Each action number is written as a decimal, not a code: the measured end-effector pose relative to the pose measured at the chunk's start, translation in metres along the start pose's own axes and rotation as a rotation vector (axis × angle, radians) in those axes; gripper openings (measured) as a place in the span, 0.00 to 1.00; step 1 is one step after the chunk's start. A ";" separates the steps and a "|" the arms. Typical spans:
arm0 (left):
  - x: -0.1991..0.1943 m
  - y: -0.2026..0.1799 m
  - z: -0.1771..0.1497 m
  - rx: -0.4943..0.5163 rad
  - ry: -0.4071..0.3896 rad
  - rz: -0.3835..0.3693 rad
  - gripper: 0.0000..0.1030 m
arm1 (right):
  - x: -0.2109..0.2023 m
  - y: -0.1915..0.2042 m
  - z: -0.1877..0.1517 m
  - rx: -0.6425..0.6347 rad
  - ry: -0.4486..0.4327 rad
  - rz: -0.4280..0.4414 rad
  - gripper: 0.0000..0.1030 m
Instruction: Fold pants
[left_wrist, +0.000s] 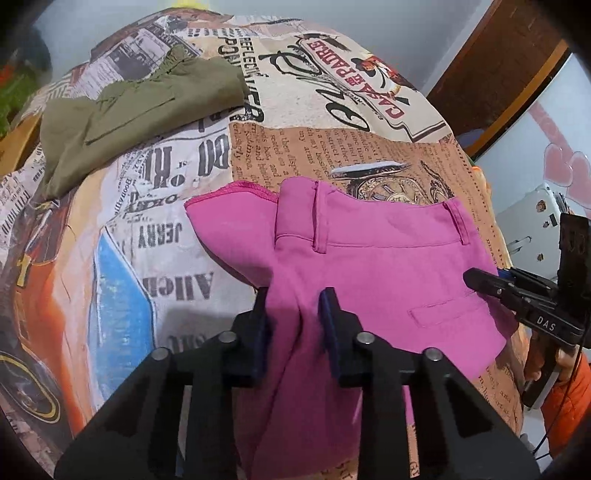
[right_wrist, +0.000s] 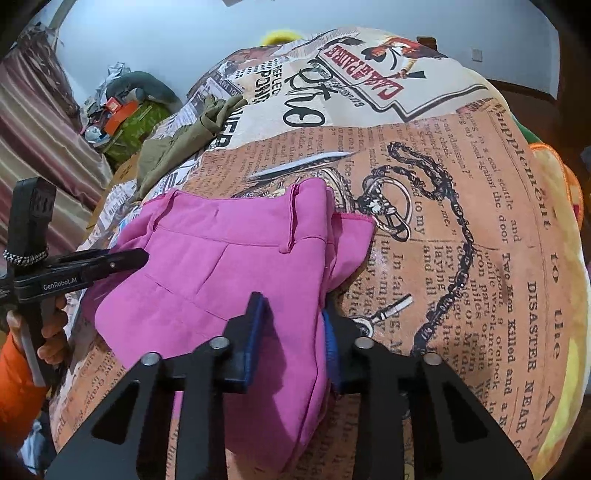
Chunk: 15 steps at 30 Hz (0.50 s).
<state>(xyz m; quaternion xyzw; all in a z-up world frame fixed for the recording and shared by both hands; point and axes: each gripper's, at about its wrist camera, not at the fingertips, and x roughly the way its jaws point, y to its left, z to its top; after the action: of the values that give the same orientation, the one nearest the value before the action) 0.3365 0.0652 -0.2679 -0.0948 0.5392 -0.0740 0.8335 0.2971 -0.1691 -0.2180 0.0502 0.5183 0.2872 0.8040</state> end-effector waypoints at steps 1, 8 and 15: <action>-0.003 -0.001 0.000 0.004 -0.007 0.004 0.21 | -0.001 0.000 0.000 0.001 -0.005 0.002 0.18; -0.020 -0.006 -0.001 0.016 -0.036 0.033 0.13 | -0.019 0.010 0.005 -0.016 -0.048 0.013 0.11; -0.053 -0.009 -0.004 0.040 -0.104 0.075 0.11 | -0.041 0.038 0.009 -0.087 -0.099 0.014 0.11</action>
<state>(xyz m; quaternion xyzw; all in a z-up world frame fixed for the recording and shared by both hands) 0.3108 0.0678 -0.2204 -0.0616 0.4966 -0.0486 0.8645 0.2775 -0.1572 -0.1662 0.0329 0.4645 0.3123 0.8281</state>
